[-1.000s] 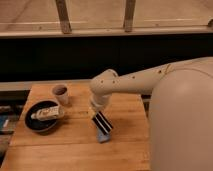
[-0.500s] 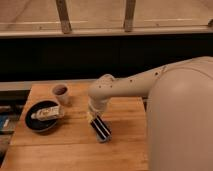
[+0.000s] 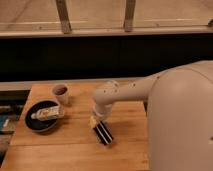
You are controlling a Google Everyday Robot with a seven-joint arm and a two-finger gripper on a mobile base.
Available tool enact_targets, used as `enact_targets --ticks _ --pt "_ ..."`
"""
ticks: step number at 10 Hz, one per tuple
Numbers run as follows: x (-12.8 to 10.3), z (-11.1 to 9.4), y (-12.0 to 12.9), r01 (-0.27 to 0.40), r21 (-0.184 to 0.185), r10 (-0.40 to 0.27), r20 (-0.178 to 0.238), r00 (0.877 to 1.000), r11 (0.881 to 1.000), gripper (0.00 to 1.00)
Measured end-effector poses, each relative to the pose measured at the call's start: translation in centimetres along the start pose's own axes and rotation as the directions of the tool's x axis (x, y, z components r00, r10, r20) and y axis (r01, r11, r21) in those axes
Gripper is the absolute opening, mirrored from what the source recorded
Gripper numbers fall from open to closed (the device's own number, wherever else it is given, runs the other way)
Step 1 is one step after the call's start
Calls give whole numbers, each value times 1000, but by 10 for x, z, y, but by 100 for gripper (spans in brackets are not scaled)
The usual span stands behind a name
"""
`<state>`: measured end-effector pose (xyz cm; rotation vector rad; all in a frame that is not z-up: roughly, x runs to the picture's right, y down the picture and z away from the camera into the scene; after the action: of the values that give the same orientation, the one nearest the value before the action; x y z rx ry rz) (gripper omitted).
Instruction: Place the eraser on the white sponge
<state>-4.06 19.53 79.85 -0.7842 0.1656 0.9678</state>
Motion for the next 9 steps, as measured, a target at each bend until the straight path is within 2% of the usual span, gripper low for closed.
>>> enact_targets --ticks 1,2,3,5,9 --pt "2 4 -2 -6 -6 6 -5 1000 1000 2" --pt "2 6 -3 -10 -10 10 -7 1000 1000 8" --pt "1 7 -3 -8 -9 8 -12 1000 1000 20" --pt "-3 7 1 1 -4 -1 -20 1000 1000 38" --pt "-2 7 0 -2 -3 2 -21 1000 1000 41"
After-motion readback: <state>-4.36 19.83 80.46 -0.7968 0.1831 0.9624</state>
